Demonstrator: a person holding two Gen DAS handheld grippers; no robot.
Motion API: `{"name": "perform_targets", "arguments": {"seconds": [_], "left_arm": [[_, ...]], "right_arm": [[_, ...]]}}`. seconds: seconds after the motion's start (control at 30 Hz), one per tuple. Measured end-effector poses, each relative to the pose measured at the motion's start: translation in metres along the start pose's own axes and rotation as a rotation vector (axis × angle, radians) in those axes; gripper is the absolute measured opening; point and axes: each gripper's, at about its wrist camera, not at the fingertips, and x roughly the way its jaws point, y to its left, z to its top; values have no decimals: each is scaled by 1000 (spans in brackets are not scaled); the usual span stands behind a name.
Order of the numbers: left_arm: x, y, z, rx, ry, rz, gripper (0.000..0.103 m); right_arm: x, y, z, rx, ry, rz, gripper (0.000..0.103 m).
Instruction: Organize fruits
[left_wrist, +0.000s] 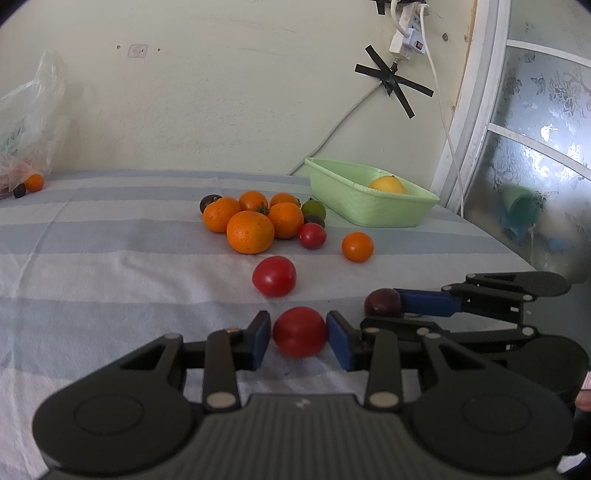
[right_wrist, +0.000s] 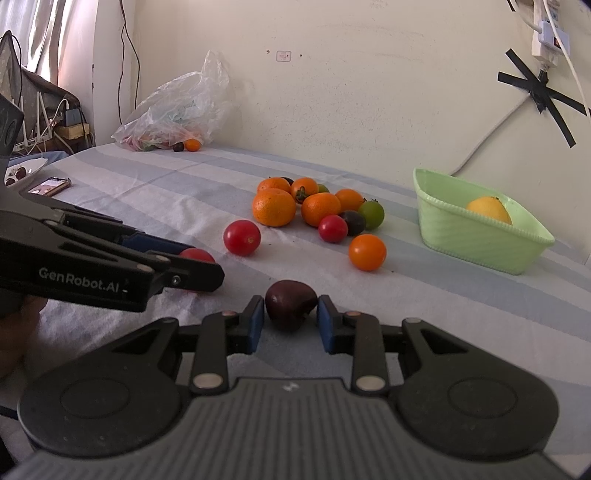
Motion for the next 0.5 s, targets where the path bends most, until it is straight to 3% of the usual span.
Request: {"name": "perform_targets", "arguments": {"seconds": [0.5], "left_arm": [[1, -2, -1, 15, 0, 10, 35]], "right_arm": [[0, 4, 0, -13, -1, -12, 34]]}}
